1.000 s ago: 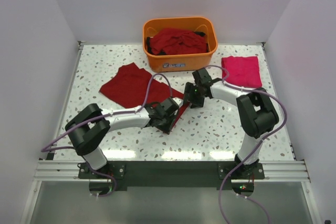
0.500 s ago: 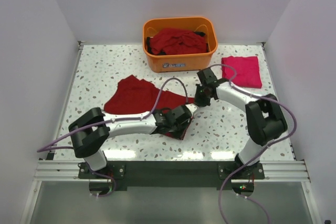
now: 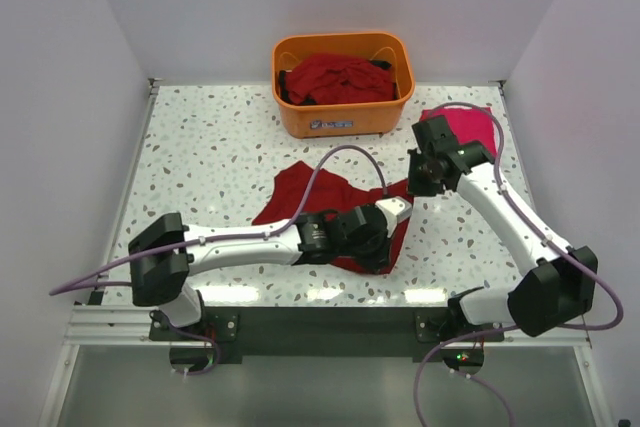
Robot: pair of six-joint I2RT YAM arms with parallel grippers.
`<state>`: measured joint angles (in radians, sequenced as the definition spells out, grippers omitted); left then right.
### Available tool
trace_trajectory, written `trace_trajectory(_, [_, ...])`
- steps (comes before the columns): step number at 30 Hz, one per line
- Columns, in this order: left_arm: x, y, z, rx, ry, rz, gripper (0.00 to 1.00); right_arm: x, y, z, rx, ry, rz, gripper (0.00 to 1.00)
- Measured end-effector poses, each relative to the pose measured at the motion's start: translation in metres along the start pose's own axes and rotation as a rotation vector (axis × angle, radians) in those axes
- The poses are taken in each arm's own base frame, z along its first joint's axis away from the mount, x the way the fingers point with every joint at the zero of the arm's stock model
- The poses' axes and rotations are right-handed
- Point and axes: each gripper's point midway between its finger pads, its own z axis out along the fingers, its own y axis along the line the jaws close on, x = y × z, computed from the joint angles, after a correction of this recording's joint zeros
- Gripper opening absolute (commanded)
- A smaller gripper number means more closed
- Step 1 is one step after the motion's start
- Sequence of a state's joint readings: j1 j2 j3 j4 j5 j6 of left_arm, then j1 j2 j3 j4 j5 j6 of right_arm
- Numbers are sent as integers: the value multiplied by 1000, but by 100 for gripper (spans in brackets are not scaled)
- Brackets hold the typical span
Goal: Fold and stack the t-shirts
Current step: Fold the tshirt
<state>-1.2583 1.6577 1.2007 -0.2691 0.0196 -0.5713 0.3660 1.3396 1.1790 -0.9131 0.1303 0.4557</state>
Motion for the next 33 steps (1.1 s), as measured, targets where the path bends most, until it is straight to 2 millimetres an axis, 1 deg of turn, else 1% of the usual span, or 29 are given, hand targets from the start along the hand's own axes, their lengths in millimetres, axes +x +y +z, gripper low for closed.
trace_trajectory(2, [-7,0,-8,-9,-25,-13,0,-9,4,-11,-18,-10,-11,0])
trace_trajectory(4, [-17,2,-20,-33,-64,-24,0,-20,13,-19,-46,-27,-16,0])
trace_trajectory(7, [-31,11,-41,-71,-115,-56,0,-34,34,-27,-82,-38,-49,0])
trace_trajectory(9, [-40,24,-56,-99,-143,-91,0,-41,51,-28,-104,-46,-77,0])
trace_trajectory(10, [-43,35,-65,-122,-157,-116,0,-45,64,-28,-116,-48,-102,0])
trace_trajectory(12, [-44,60,-79,-176,-170,-162,0,-51,84,-26,-132,-55,-136,0])
trace_trajectory(14, [-38,86,-93,-245,-176,-201,0,-56,106,-23,-149,-59,-168,0])
trace_trajectory(16, [-32,102,-106,-305,-179,-223,0,-60,125,-18,-165,-58,-193,0])
trace_trajectory(18, [-28,114,-119,-355,-186,-237,0,-63,141,-13,-178,-58,-209,0])
trace_trajectory(21, [-27,131,-132,-421,-203,-265,0,-65,163,-5,-197,-54,-226,0])
trace_trajectory(26, [-5,168,-139,-539,-168,-332,0,-69,204,10,-227,-52,-264,0])
trace_trajectory(29, [7,188,-144,-604,-150,-379,0,-68,229,25,-239,-46,-283,0])
trace_trajectory(33, [19,216,-152,-666,-145,-447,0,-64,248,46,-235,-35,-285,0])
